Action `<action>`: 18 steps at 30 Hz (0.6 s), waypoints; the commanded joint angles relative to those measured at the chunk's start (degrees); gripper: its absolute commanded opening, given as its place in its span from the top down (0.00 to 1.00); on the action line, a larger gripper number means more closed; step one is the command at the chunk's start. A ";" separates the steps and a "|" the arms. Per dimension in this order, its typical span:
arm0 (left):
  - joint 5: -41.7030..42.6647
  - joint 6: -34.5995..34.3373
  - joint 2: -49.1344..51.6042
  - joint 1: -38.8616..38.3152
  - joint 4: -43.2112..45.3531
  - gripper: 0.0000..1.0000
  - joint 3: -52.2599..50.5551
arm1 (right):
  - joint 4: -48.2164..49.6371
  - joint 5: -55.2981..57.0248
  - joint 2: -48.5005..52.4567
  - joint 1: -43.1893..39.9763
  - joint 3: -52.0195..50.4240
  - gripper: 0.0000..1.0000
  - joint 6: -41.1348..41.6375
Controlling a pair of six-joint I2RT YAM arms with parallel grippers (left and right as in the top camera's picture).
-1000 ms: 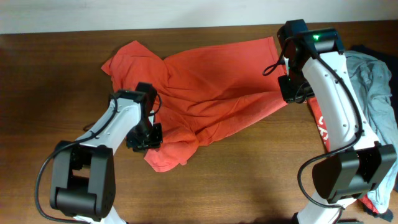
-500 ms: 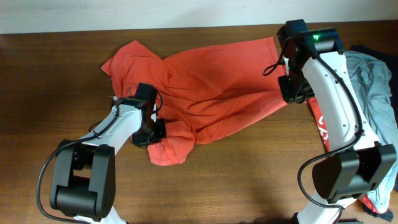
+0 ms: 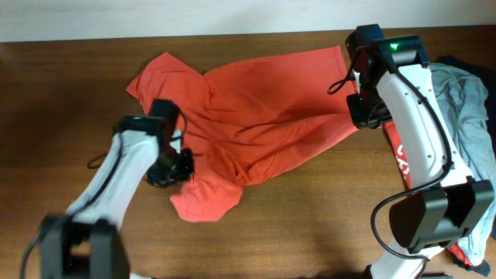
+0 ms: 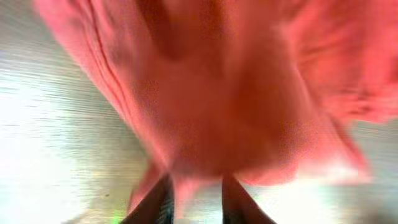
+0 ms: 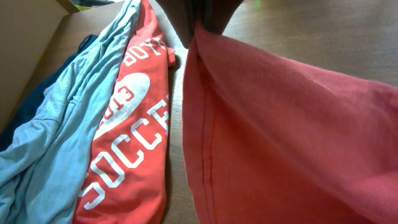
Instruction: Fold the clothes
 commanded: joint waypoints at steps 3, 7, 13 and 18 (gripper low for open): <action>-0.35 0.90 -10.99 1.36 -2.54 0.72 1.57 | -0.22 0.92 -0.66 -0.48 -0.09 0.96 0.31; -0.94 0.92 -12.57 1.36 -3.15 0.63 1.46 | -0.22 0.92 -0.66 -0.48 -0.09 0.96 0.28; -1.90 -1.77 -12.13 1.36 -3.82 0.61 -4.92 | -0.26 0.92 -0.66 -0.48 -0.09 0.96 0.28; -3.85 -1.75 -12.02 1.36 4.02 0.61 -12.63 | -0.26 0.90 -0.66 -0.48 -0.09 0.96 0.31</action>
